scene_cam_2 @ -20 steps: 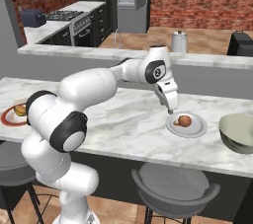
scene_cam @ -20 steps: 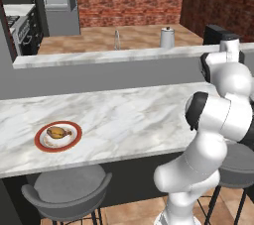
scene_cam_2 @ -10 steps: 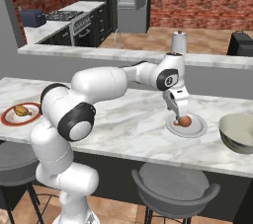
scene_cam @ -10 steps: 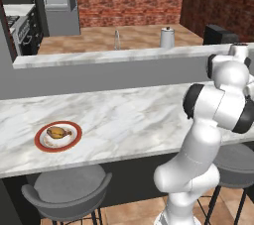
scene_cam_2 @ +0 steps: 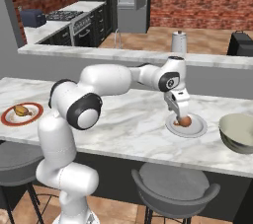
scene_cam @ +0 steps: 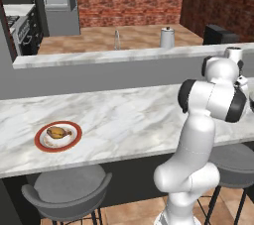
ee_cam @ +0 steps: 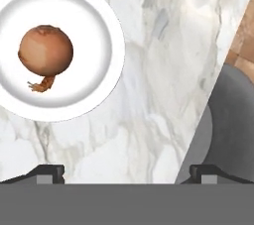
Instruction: Pick the chicken drumstick and onion from their plates and place them in the bowl. Then put the bowl in the fridge.
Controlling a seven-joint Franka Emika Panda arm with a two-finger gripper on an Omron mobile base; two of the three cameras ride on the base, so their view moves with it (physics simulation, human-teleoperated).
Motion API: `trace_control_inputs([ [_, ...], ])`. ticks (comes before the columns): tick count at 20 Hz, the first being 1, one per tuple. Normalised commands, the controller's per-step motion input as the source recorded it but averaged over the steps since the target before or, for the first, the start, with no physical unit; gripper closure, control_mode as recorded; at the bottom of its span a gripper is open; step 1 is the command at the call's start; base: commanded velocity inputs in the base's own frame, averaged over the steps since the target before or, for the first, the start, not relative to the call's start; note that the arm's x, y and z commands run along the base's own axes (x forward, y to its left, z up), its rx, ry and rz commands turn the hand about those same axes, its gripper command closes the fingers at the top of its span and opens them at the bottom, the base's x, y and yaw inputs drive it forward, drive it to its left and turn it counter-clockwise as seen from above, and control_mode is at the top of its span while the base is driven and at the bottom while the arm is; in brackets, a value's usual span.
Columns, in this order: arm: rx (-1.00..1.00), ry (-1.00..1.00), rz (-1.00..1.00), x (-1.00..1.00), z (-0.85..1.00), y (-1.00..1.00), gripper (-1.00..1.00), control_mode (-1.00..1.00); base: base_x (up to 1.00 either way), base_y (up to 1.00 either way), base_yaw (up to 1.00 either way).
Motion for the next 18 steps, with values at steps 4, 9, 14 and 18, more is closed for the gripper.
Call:
trace_control_inputs([
  [4,0.00,0.00,0.00,0.42,-0.22,-0.04,-1.00,-1.00,0.00,0.00,0.00],
  [9,0.01,0.00,0.00,0.39,-0.24,-0.11,-1.00,-1.00,0.00,0.00,0.00],
  [14,0.00,0.01,0.00,0.32,-0.27,-0.17,-1.00,-1.00,0.00,0.00,0.00],
  [18,0.00,0.02,0.00,0.26,-0.26,-0.23,-1.00,-1.00,0.00,0.00,0.00],
])
